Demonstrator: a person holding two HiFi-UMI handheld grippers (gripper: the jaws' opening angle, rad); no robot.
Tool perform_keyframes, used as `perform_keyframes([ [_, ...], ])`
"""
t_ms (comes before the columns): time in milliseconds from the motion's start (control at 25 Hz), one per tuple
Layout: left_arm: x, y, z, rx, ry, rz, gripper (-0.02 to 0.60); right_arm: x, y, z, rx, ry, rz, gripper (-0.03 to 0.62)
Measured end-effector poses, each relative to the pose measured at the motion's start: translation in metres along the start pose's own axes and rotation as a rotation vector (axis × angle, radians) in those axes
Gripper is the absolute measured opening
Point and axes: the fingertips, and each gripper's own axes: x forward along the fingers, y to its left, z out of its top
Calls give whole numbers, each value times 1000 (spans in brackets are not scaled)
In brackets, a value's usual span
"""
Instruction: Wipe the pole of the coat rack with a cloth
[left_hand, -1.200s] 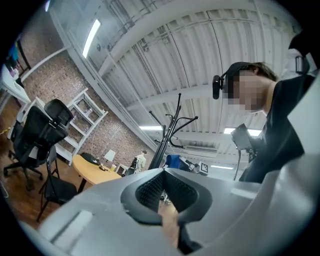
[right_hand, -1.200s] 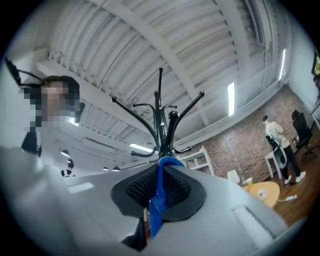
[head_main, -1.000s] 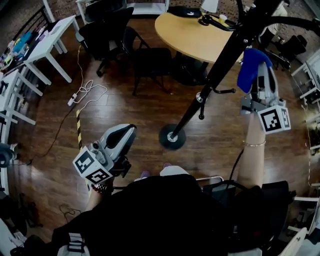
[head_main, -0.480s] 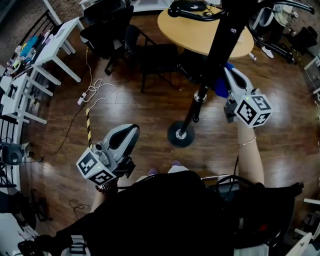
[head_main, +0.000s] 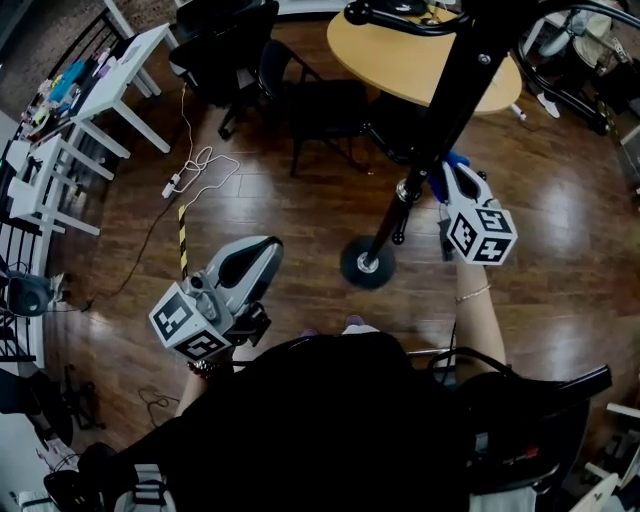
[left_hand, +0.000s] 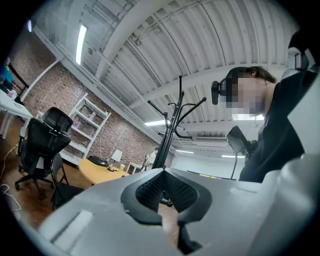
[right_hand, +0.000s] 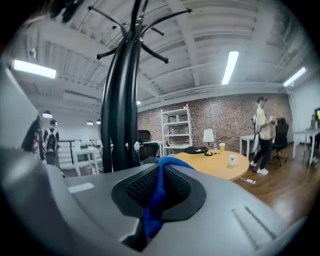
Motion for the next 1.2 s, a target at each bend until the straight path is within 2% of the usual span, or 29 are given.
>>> perform_keyframes([
  [120,-3,4,-5,23,24,-4,-6,-8,-3,1,-191,40,-137,17],
  [240,7,5,-14,28,6,-14,-6,-30,-41,-6,-292,52,-287,17],
  [360,12,6,-11,-8,-29,-18,-6,-59,-94,3,-252,57,-433,18],
  [480,-2,16,-15,-6,-29,4,-6,-99,-121,40,-227,-29,-543,18],
  [560,-10,20,-18,11,-23,8,-6,-124,-104,79,-265,-155,-524,17],
  [680,-19,22,-17,12,-33,14,-6,-147,-31,133,-439,-335,-407,17],
  [840,-39,30,-14,-4,-63,47,-6,-117,79,149,-668,-436,-222,17],
  [880,-46,31,-12,-7,-70,55,-6,-101,97,145,-728,-425,-197,18],
  [960,-62,34,-8,-8,-85,72,-6,-65,113,124,-860,-304,-188,17],
  [1080,-85,40,0,-8,-120,97,-6,-18,113,90,-877,-105,-213,17],
  [1200,-106,48,7,-19,-151,115,-6,10,105,67,-919,53,-282,18],
])
